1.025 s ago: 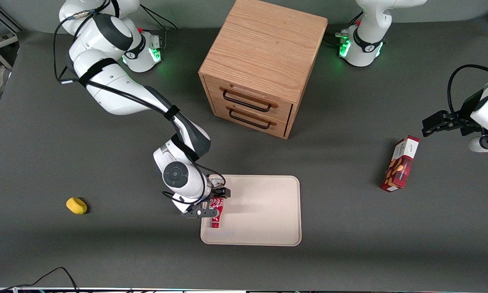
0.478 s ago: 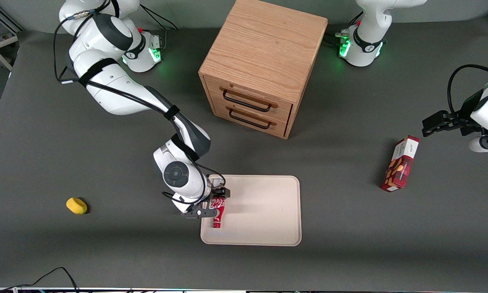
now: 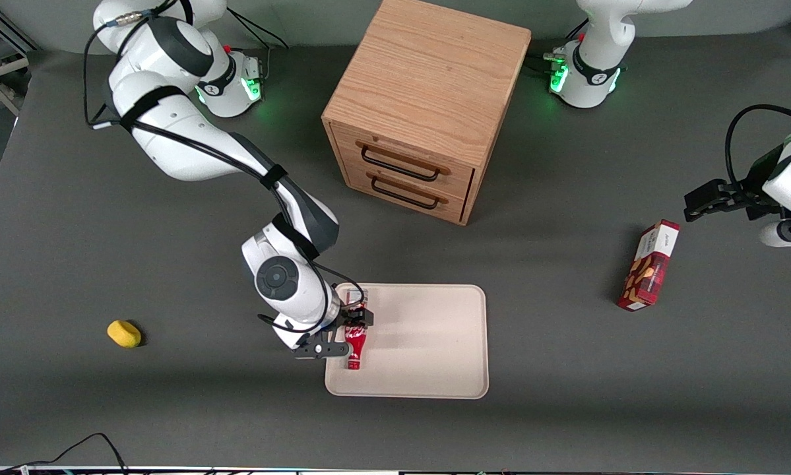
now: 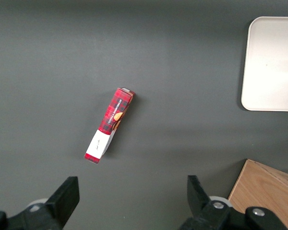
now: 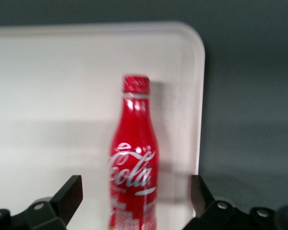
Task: Place coke bottle on tray
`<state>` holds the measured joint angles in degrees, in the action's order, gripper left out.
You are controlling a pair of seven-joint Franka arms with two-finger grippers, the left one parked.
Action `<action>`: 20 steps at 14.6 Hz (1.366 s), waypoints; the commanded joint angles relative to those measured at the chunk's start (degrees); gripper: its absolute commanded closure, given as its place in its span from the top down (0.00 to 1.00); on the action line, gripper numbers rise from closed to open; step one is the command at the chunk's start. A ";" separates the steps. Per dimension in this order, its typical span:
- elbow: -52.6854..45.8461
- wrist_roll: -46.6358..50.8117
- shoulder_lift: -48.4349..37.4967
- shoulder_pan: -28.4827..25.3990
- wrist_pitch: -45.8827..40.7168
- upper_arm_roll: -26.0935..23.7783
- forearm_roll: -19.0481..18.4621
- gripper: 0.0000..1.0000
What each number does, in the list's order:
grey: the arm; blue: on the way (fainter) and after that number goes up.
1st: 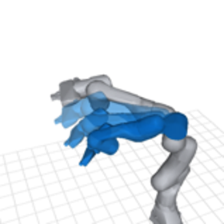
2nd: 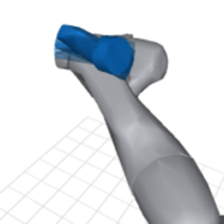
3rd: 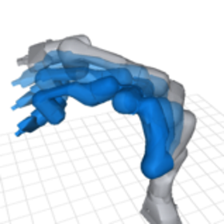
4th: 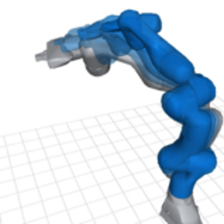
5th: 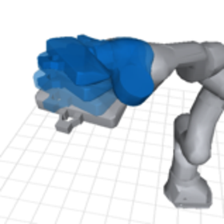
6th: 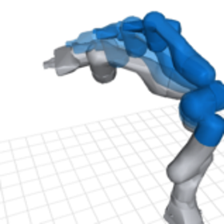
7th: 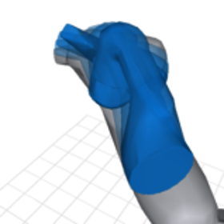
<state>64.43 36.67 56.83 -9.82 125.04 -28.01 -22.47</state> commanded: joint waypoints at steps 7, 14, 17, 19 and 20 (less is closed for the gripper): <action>1.22 -1.16 -32.54 7.53 -35.78 1.89 6.82 1.00; 3.66 -7.21 -50.74 8.33 -57.27 17.50 20.41 1.00; 14.19 -11.62 -57.95 8.32 -55.18 24.31 23.17 1.00; 24.72 -14.24 -64.27 8.15 -49.83 27.03 23.17 1.00; 29.30 -14.52 -66.74 8.06 -47.19 27.74 23.17 1.00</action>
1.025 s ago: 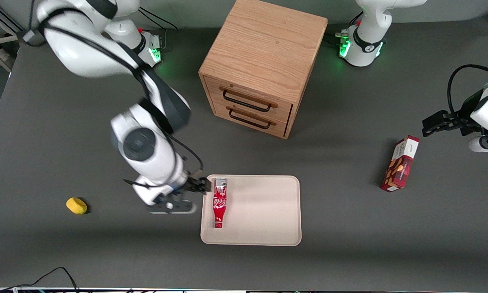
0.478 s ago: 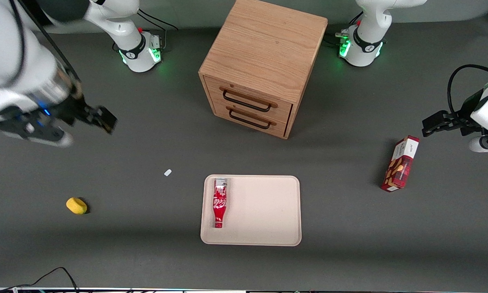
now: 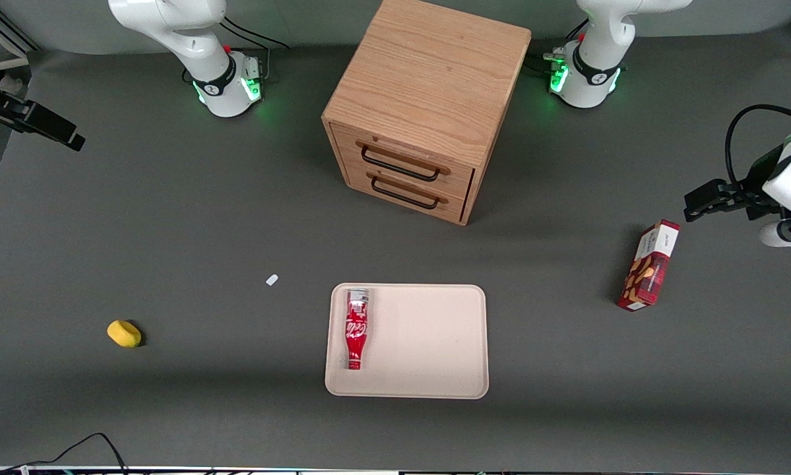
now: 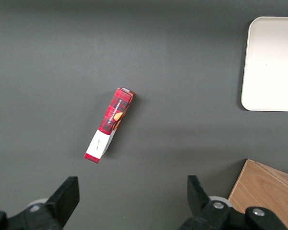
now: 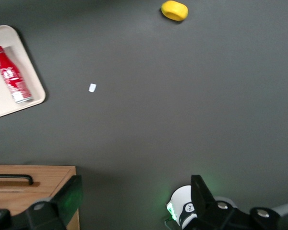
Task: Place coke bottle on tray
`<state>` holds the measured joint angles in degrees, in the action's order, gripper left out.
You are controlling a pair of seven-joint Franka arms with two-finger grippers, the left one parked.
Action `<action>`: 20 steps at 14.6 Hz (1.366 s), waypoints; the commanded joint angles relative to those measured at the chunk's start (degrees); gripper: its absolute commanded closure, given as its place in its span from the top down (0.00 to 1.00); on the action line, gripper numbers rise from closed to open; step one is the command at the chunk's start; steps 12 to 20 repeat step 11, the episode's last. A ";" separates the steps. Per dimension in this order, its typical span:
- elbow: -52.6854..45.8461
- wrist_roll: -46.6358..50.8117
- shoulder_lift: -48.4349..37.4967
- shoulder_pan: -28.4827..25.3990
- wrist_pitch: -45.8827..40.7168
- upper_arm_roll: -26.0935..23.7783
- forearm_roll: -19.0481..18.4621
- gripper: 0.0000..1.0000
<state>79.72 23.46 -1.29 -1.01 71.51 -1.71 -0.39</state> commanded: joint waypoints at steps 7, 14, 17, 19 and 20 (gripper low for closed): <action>12.48 -1.31 -7.59 -1.10 7.33 1.18 1.09 1.00; 12.39 -1.23 -7.15 -1.10 7.15 1.09 1.09 1.00; 12.39 -1.23 -7.15 -1.10 7.15 1.09 1.09 1.00; 12.39 -1.23 -7.15 -1.10 7.15 1.09 1.09 1.00; 12.39 -1.23 -7.15 -1.10 7.15 1.09 1.09 1.00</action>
